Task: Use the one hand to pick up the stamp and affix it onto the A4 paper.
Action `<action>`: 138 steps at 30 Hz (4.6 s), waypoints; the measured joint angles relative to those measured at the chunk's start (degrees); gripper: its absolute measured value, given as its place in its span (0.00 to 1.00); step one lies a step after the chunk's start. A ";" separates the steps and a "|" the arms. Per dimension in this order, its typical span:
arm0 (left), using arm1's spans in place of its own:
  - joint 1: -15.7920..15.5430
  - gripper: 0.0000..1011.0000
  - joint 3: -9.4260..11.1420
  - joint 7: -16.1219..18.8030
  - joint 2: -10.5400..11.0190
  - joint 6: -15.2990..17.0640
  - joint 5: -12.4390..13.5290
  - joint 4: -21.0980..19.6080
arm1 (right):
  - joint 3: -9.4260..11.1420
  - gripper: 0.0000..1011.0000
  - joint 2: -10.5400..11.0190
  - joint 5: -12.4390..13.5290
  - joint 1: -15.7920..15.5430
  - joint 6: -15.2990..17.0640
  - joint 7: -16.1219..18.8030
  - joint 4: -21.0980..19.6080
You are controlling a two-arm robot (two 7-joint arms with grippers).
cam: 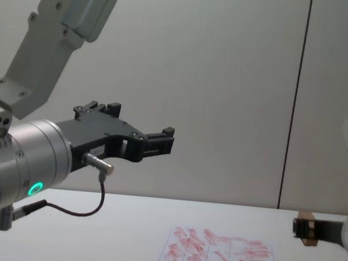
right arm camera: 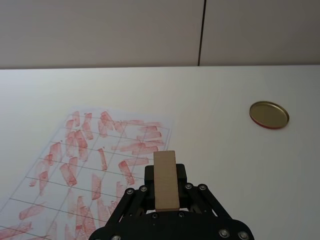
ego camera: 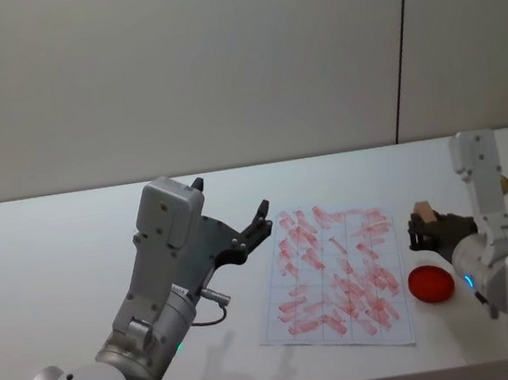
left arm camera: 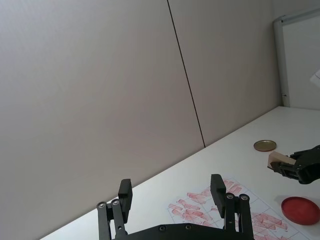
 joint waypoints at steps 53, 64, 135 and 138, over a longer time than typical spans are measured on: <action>0.00 0.98 0.00 0.00 0.00 0.00 0.00 0.00 | -4.44 0.22 -13.34 -4.15 24.04 -15.18 1.43 50.13; 0.00 0.98 0.00 0.00 0.00 0.00 0.00 0.00 | -3.72 0.22 -14.65 -4.14 27.68 -17.13 1.44 57.40; 0.00 0.98 0.00 0.00 0.00 0.00 0.00 0.00 | -0.40 0.22 -11.41 -3.93 15.50 -7.56 0.50 20.74; 0.00 0.98 0.00 0.00 0.00 0.00 0.00 0.00 | -0.13 0.22 -10.98 -3.93 14.50 -6.31 0.15 18.45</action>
